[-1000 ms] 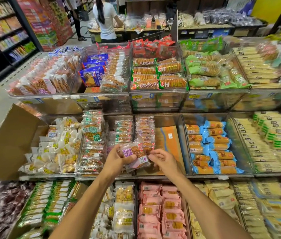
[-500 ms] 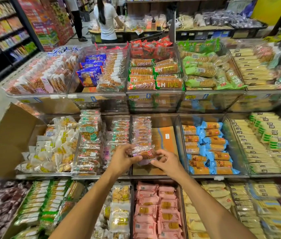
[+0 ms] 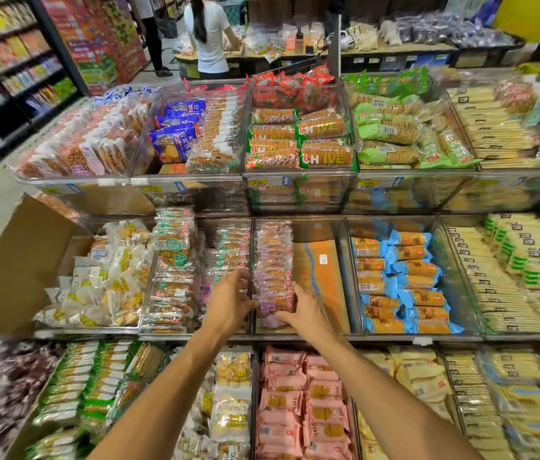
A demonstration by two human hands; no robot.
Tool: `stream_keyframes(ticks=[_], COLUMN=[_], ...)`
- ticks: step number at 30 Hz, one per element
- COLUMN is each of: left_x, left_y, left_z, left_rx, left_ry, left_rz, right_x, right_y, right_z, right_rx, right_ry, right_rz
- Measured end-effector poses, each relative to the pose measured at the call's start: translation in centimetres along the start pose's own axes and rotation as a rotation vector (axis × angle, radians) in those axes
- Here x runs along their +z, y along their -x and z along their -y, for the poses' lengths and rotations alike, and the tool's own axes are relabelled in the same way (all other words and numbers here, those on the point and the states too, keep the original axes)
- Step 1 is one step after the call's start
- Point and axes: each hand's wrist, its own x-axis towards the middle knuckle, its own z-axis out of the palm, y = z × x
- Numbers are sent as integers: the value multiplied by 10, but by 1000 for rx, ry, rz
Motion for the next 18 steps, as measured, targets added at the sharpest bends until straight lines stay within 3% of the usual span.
stream_keyframes(ticks=[8, 13, 18], left_x=[4, 5, -2], left_y=[-1, -4, -2], left_z=[3, 4, -3], left_rx=[-42, -26, -41], left_ry=[32, -81, -37], left_rz=[-2, -2, 27], right_x=[15, 18, 10], right_y=[-3, 1, -1], right_z=[8, 8, 7], right_rx=[-10, -1, 60], right_ry=[105, 83, -3], right_rz=[-107, -123, -87])
